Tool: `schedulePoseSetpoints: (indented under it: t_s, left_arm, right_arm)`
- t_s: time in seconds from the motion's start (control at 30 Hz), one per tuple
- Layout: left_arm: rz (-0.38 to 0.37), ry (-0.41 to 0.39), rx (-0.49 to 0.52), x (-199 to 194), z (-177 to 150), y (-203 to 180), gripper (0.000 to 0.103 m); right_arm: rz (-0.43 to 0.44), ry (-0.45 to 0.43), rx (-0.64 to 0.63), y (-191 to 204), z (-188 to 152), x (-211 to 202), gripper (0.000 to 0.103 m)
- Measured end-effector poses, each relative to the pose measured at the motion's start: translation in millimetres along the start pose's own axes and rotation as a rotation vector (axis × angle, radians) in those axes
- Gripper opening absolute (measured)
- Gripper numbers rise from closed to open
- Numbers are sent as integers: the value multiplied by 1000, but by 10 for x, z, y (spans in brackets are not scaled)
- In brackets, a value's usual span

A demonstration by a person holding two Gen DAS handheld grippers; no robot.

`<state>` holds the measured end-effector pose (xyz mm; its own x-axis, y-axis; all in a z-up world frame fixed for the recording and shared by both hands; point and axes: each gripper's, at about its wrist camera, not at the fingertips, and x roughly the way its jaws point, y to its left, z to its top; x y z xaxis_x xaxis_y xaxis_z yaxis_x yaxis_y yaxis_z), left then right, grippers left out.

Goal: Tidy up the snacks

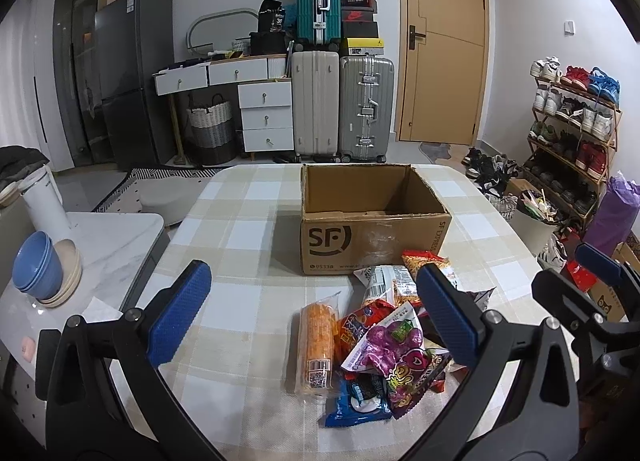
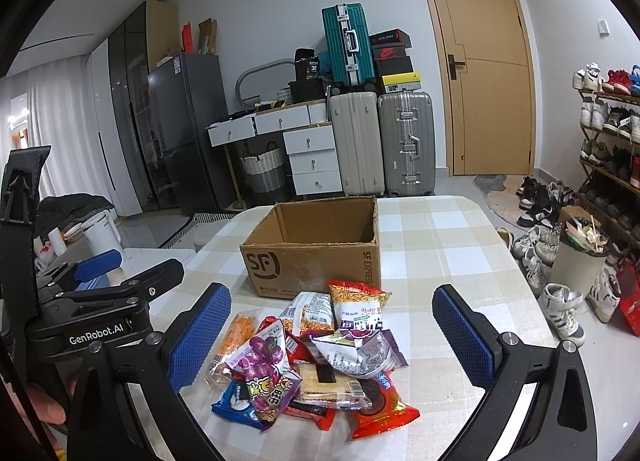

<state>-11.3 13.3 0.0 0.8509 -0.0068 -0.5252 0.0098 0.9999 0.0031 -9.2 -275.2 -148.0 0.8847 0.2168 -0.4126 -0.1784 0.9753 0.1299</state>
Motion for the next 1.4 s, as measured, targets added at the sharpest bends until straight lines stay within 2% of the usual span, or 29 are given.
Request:
schedulePoseSetpoints:
  t_s: [0.57,0.8,0.93,1.1,1.33,1.4]
  left_arm:
    - [-3,2,-1,23,-22,0,103]
    - [-15,34,-14,142,-111,111,103]
    - [-49,88,-30,324,-230,257,102]
    - [-88,183,-23,662,-487,389,102]
    - [-160,295,-22,1155,-826,439,101]
    - [-174,326,-16,1270,-887,414,98]
  right_arm:
    - [-1,-1,-2,0,-6,2,103]
    - [5,23,11,-49,-47,18,103]
    - [5,55,20,-111,-130,89,103]
    - [71,129,6,-120,-264,279,103]
    - [198,225,-130,196,-497,656,103]
    - [215,238,-155,259,-528,726,103]
